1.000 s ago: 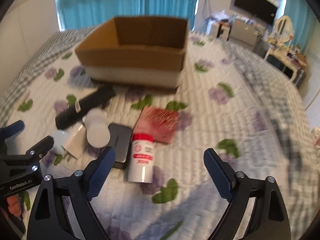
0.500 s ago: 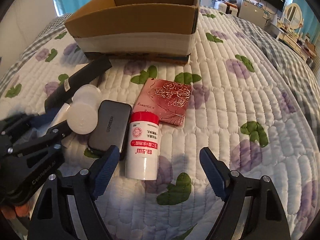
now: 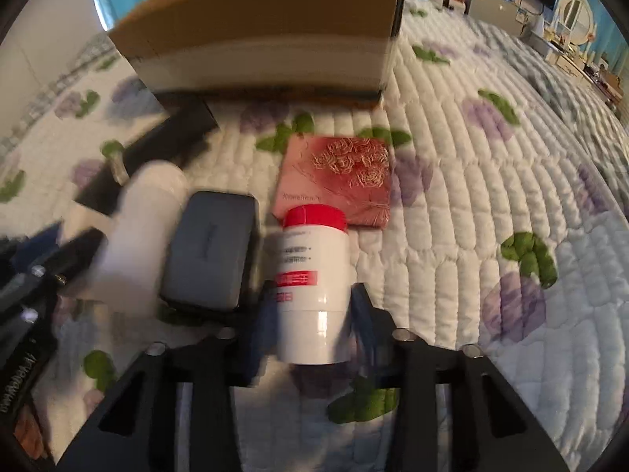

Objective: Organize rigid objects
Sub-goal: 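Grasp the white charger with the left tool while the right tool grasps the red-capped white bottle, then carry both held items into the cardboard box and open both tools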

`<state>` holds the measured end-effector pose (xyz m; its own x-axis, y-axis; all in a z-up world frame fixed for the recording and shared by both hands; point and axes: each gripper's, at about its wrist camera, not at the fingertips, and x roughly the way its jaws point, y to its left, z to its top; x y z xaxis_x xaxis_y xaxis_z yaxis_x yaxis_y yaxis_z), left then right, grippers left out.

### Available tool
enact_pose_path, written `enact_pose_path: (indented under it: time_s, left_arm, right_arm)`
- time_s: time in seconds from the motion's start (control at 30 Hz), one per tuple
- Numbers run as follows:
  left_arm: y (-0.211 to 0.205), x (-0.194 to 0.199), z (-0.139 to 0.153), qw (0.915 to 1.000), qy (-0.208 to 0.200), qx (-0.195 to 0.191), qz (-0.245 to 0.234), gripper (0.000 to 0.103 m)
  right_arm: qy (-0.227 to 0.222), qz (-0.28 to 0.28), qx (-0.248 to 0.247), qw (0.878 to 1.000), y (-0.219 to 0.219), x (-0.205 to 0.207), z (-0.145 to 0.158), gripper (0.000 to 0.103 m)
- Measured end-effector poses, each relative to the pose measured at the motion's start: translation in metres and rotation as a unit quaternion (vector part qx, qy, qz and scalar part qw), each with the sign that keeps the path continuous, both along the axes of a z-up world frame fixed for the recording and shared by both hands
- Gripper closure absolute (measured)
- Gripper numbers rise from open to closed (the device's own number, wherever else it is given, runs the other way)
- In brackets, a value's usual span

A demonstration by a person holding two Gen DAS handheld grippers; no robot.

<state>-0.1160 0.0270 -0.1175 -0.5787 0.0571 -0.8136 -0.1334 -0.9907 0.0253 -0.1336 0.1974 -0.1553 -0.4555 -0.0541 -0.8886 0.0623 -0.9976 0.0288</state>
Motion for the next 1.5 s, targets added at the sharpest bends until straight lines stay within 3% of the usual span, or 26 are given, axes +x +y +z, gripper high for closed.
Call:
enact_pose_path:
  time_s: [0.13,0.3,0.6,0.73,0.9,1.03,1.13,1.3,1.5]
  left_arm:
    - [-0.001,0.008,0.010,1.0000,0.006,0.005,0.003,0.080]
    - [0.002,0.020,0.041,0.9994,0.033,0.007,0.000,0.080]
    - [0.004,0.017,0.133,0.9933,0.113,0.018,-0.015,0.080]
    - [0.000,0.002,0.171,0.9876,0.157,-0.002,-0.011,0.080]
    - [-0.006,-0.037,0.188,0.9864,0.164,-0.002,-0.008,0.080]
    - [-0.003,-0.078,0.186,0.9863,0.164,-0.018,-0.003,0.080]
    - [-0.005,-0.114,0.178,0.9879,0.155,-0.008,0.006,0.080]
    - [0.001,-0.169,0.144,0.9909,0.134,-0.016,0.006,0.080]
    - [0.010,-0.205,0.097,0.9934,0.110,-0.032,0.004,0.080]
  right_arm:
    - [0.021,-0.003,0.000,1.000,0.004,0.010,0.010,0.067]
    - [0.071,0.005,0.002,0.997,0.003,0.028,0.047,0.067]
    - [0.172,0.024,0.021,0.985,-0.008,0.062,0.170,0.067]
    - [0.213,0.037,0.025,0.976,-0.013,0.057,0.221,0.067]
    - [0.250,0.044,0.042,0.966,-0.019,0.029,0.259,0.067]
    - [0.252,0.049,0.032,0.966,-0.018,-0.013,0.262,0.067]
    - [0.245,0.047,0.034,0.968,-0.014,-0.048,0.252,0.067]
    - [0.222,0.032,0.008,0.974,0.000,-0.117,0.218,0.067]
    - [0.189,0.028,0.015,0.982,0.005,-0.185,0.166,0.067]
